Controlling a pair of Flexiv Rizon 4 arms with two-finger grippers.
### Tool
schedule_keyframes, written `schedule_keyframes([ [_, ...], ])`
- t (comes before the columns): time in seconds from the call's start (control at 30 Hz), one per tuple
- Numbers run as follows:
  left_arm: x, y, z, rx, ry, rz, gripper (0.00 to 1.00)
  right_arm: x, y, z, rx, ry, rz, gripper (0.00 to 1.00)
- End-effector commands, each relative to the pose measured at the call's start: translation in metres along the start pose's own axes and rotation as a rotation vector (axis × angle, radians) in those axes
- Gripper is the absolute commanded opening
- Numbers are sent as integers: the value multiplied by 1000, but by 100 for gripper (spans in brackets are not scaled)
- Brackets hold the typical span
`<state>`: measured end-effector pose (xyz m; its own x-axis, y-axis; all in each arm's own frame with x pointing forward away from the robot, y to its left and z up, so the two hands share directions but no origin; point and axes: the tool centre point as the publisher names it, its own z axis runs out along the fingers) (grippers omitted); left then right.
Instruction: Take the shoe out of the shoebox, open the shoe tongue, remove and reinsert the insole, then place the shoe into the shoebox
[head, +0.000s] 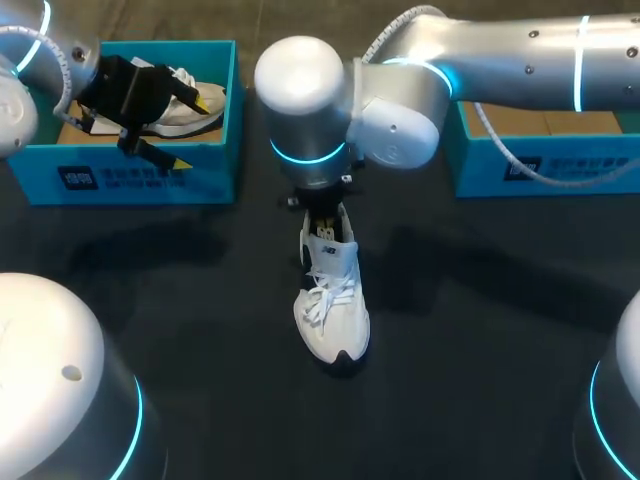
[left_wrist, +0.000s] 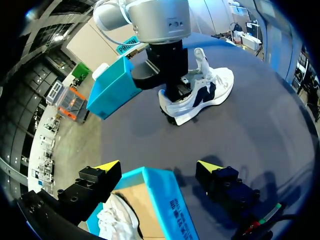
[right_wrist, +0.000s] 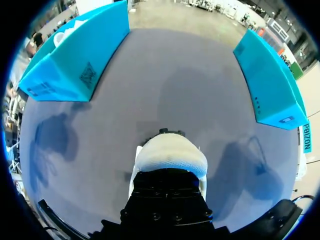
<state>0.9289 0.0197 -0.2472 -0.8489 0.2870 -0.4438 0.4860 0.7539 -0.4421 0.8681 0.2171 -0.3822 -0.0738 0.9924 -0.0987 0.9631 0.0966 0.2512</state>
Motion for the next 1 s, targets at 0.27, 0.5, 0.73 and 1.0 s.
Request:
schedule_keyframes([
  [0.27, 0, -1, 0, -4, 1, 0, 100, 4, -23, 27, 144, 11, 10, 0],
  [0.5, 0, -1, 0, -4, 1, 0, 100, 6, -47, 17, 239, -21, -25, 0],
  [0.73, 0, -1, 0, -4, 1, 0, 100, 0, -46, -3, 271, -13, -22, 0],
  [1.0, 0, -1, 0, -4, 1, 0, 100, -5, -45, -33, 369, 71, -19, 0],
])
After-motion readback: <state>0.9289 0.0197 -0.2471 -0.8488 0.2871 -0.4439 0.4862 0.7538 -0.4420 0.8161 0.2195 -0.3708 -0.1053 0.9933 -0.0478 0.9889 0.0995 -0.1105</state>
